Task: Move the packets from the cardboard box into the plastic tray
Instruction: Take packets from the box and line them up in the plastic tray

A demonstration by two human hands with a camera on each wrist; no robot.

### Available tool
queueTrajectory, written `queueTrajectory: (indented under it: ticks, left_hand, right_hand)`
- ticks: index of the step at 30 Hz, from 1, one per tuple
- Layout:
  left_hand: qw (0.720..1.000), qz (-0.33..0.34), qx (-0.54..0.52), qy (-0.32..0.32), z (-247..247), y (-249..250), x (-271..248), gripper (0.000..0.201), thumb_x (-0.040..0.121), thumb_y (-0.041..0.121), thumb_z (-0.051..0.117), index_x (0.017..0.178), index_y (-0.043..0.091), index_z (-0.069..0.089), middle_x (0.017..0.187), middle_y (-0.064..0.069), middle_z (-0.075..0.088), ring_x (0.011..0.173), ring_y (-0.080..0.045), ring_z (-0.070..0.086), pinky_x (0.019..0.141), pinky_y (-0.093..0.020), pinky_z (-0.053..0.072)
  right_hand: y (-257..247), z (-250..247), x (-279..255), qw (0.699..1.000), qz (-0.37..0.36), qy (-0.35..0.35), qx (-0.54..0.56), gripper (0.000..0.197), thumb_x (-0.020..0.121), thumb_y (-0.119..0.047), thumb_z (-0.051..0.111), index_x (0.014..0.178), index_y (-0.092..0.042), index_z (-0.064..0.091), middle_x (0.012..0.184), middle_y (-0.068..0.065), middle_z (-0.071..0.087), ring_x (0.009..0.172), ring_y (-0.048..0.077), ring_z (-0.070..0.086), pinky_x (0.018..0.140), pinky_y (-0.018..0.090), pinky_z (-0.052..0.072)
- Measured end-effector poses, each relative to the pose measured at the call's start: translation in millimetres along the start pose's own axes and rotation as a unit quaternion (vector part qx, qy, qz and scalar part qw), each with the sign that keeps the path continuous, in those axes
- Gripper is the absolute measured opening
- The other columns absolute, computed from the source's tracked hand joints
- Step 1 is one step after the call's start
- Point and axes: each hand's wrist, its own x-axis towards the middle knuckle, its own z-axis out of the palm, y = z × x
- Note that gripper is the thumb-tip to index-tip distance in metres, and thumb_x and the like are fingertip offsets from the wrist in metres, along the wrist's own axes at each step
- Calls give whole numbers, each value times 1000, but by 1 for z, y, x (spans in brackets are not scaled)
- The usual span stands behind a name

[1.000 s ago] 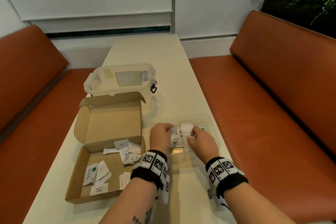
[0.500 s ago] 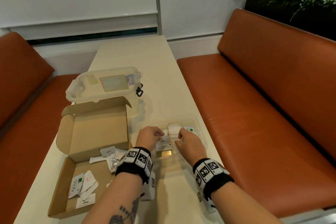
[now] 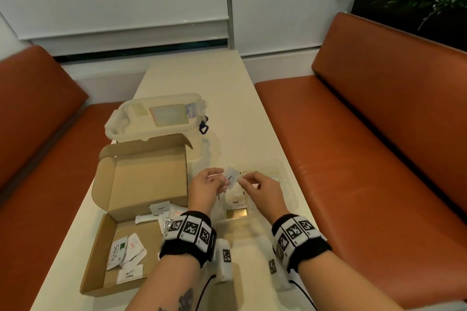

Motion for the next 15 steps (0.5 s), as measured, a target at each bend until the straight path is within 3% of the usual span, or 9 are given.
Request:
queueTrajectory:
  ticks: [2,5,7,9,11,13,15]
  left_hand:
    - [999,-13,-34,-6,2,0,-3,10,89,2,58,95,9,62,77,-11,70,68,-13,67,62,-16,54]
    - [1000,-8,2,-9,3,-4,-3,12,89,7,61,100,7,64,76,-7,68,64,-13,62,60,-20,53]
    - [999,22,49,-1,0,-7,-2,16,87,17,66,102,15,67,85,1,69,68,-9,61,61,-21,50]
    - [994,64,89,-3,-4,-8,-1,18,82,28,71,100,26,69,93,11,68,82,-2,62,70,-19,49]
    - [989,87,116,-20,-5,-9,-3,13,80,28,74,92,30,72,89,12,70,89,-1,63,78,-19,48]
    - [987,90,131,-24,-5,-9,-5,6,80,25,73,81,31,73,83,10,72,86,-7,65,78,-23,48]
    - [989,78,127,4,-5,-13,-6,13,81,22,72,75,33,70,82,10,72,86,-9,66,76,-22,47]
  right_hand:
    - [-11,5,4,997,19,-19,69,12,83,-31,70,88,-20,66,83,-6,68,76,4,60,72,19,47]
    - [-21,3,10,995,37,-24,95,8,82,-16,71,79,-17,63,71,-1,67,64,8,57,70,28,49]
    - [-24,-4,13,997,21,-47,64,1,84,-15,68,84,-14,68,75,2,68,70,12,60,72,28,50]
    - [-29,-11,17,995,-14,-98,-15,12,87,-16,64,94,-11,73,88,3,71,81,13,62,77,24,48]
    - [-35,-16,21,983,-40,-139,-109,18,88,-19,62,102,-13,73,96,2,72,89,14,62,80,22,45]
    - [-40,-17,25,978,-46,-146,-143,18,87,-23,64,100,-16,73,93,0,71,87,14,62,75,20,44]
    - [-39,-15,25,980,-34,-138,-143,13,84,-26,67,94,-19,72,79,-6,65,77,10,58,62,17,40]
